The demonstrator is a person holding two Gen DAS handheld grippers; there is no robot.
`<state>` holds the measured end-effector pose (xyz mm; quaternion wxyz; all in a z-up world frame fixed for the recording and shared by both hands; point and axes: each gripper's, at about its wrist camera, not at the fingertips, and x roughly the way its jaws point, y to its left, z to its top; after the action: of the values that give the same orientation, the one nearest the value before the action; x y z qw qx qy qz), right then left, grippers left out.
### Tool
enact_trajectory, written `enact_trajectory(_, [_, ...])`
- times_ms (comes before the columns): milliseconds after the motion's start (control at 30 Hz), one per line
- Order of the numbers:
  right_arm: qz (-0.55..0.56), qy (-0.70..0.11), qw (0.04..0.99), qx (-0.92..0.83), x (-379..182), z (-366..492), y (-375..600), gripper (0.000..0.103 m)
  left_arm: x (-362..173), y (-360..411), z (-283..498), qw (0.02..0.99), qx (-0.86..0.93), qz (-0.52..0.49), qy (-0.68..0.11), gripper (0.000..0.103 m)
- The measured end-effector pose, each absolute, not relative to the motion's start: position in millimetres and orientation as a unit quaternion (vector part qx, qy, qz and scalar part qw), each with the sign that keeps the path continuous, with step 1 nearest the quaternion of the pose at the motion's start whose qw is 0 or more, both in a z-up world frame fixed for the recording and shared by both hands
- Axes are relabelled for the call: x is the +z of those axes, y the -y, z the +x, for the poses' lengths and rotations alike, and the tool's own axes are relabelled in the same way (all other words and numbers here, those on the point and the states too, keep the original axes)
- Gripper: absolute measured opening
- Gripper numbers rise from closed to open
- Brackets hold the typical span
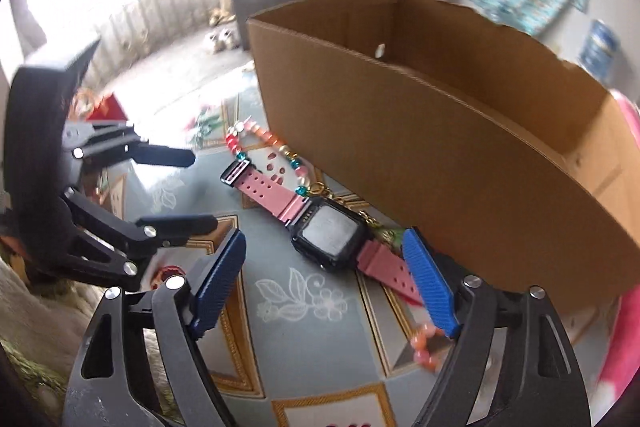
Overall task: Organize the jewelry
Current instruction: 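Move the left tool to the pink-strapped watch and close on its strap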
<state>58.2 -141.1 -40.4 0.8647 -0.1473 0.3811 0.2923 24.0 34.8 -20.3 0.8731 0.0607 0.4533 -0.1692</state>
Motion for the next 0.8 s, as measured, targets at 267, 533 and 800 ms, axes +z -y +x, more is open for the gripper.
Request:
enact_trajectory(267, [-0.229, -0.408, 0.828, 0.310, -54, 89, 119, 0.066, -15, -42, 34, 0.874, -0.207, 0.060, -0.436, 0.049])
enact_trajectory(533, [-0.257, -0.430, 0.807, 0.313, -63, 93, 111, 0.051, -7, -27, 38, 0.865, -0.266, 0.107, -0.412, 0.047])
enact_trajectory(800, [-0.185, -0.455, 0.798, 0.350, -60, 97, 131, 0.050, -9, 4, 37, 0.852, -0.295, 0.198, -0.385, 0.047])
